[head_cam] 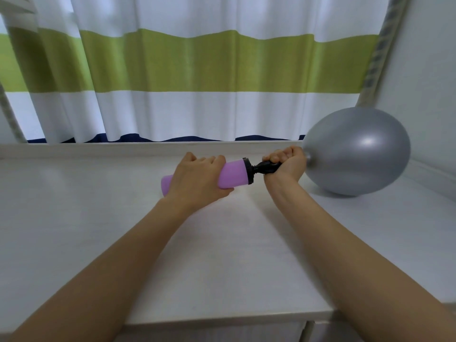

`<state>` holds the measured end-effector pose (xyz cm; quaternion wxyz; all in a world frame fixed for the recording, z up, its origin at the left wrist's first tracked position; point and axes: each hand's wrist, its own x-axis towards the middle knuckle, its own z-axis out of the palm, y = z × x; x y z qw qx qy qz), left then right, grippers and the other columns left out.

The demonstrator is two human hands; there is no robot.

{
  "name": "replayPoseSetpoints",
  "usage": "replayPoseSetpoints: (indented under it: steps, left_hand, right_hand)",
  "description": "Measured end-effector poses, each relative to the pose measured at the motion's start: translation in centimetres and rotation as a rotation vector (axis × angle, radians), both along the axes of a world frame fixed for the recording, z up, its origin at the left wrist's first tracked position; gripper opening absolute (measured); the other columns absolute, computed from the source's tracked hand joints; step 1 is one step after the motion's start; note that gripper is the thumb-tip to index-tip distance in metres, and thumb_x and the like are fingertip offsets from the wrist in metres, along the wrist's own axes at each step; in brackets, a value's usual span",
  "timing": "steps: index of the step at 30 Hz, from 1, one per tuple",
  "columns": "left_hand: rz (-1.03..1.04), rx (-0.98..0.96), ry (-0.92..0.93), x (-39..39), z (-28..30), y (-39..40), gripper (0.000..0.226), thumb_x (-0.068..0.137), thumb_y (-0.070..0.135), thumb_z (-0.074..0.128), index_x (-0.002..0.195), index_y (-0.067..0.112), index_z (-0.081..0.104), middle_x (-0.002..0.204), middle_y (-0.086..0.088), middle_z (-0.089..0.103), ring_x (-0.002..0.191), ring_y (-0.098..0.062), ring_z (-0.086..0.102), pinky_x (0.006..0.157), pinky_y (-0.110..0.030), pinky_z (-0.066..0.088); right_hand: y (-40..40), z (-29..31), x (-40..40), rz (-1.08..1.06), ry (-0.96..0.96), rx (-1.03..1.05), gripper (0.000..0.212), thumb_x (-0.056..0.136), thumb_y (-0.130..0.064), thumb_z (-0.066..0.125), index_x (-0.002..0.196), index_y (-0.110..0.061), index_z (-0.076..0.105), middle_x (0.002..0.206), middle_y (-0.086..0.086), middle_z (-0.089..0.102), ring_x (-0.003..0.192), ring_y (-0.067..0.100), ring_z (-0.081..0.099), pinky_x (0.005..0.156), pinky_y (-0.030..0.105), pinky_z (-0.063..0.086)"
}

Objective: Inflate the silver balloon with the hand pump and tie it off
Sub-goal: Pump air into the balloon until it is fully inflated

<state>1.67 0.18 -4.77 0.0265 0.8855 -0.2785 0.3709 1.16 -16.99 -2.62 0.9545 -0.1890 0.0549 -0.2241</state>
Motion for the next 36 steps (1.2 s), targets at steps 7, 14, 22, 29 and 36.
replayPoseSetpoints:
  steps: [7,14,22,29,36]
  left_hand:
    - [-0.025,-0.015,0.001,1.1,-0.1,1.8,0.038,0.066,0.045,0.066,0.090,0.019,0.053,0.077,0.003,0.064,0.062,-0.022,0.052,0.070,-0.033,0.033]
    - [0.072,-0.027,0.087,2.2,0.1,6.1,0.037,0.069,0.043,0.067,0.097,0.023,0.053,0.084,0.005,0.063,0.072,-0.020,0.055,0.083,-0.038,0.035]
    - [0.064,-0.048,0.155,2.3,0.6,7.0,0.040,0.069,0.045,0.069,0.099,0.025,0.053,0.086,0.005,0.062,0.076,-0.019,0.054,0.082,-0.037,0.036]
    - [0.004,0.027,0.059,0.8,1.0,3.0,0.044,0.069,0.047,0.068,0.099,0.018,0.054,0.088,0.000,0.065,0.074,-0.024,0.057,0.077,-0.035,0.035]
    - [-0.007,0.003,0.035,-0.1,0.4,0.1,0.044,0.069,0.051,0.065,0.093,0.016,0.053,0.081,0.000,0.065,0.065,-0.025,0.055,0.073,-0.033,0.033]
  right_hand:
    - [-1.2,0.2,0.1,-0.034,0.007,-0.035,0.035,0.086,-0.010,0.033,0.054,-0.019,0.023,0.036,-0.007,0.023,0.030,0.013,0.026,0.047,0.020,0.033]
    - [-3.9,0.1,0.1,-0.103,0.018,0.077,0.032,0.084,-0.009,0.031,0.055,-0.020,0.023,0.036,-0.007,0.024,0.029,0.013,0.026,0.044,0.017,0.032]
    - [-3.9,0.0,0.3,-0.118,0.010,0.088,0.032,0.084,-0.009,0.031,0.055,-0.020,0.023,0.036,-0.007,0.023,0.029,0.013,0.026,0.041,0.014,0.032]
    - [-2.1,0.3,0.0,-0.081,-0.031,0.069,0.033,0.086,-0.011,0.033,0.055,-0.020,0.025,0.037,-0.008,0.024,0.029,0.012,0.027,0.040,0.017,0.034]
    - [0.3,0.2,-0.1,0.002,-0.023,-0.011,0.035,0.087,-0.011,0.036,0.055,-0.019,0.024,0.035,-0.008,0.024,0.029,0.011,0.026,0.042,0.018,0.034]
